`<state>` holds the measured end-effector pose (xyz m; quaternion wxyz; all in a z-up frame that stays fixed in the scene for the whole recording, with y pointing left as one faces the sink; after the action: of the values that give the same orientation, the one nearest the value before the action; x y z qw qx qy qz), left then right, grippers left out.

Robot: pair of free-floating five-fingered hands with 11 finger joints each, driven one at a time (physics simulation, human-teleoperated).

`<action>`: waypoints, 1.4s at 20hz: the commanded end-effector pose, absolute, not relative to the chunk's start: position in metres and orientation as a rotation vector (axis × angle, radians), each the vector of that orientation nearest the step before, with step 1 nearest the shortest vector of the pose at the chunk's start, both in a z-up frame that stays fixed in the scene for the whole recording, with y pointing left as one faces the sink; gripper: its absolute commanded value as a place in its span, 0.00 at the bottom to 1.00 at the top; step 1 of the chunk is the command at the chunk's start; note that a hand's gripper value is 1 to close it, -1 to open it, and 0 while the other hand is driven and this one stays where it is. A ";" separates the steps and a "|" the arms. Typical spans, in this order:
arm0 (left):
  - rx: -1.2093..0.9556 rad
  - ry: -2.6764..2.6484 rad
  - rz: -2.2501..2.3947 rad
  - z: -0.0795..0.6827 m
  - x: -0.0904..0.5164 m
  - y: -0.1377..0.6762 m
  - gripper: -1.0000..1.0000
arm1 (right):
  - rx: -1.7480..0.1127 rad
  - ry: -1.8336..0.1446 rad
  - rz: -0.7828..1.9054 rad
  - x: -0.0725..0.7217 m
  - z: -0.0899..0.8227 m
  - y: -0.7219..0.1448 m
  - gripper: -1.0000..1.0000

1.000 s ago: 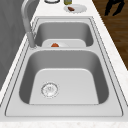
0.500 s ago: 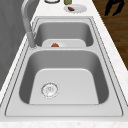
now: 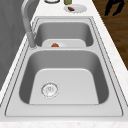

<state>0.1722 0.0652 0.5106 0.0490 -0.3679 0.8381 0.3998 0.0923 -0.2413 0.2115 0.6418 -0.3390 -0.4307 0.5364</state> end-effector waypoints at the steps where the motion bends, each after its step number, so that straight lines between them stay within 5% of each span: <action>1: -1.144 2.662 1.072 0.515 0.172 0.065 0.00 | -0.773 -0.982 1.223 0.092 0.212 -0.241 0.50; 28: -1.184 2.709 0.994 0.573 0.168 0.056 0.00 | -0.773 -0.982 1.223 0.092 0.212 -0.241 0.50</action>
<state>0.1689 0.0600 0.5704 0.0309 -0.3705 0.8498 0.3736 0.0923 -0.2413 0.2115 0.6418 -0.3390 -0.4307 0.5364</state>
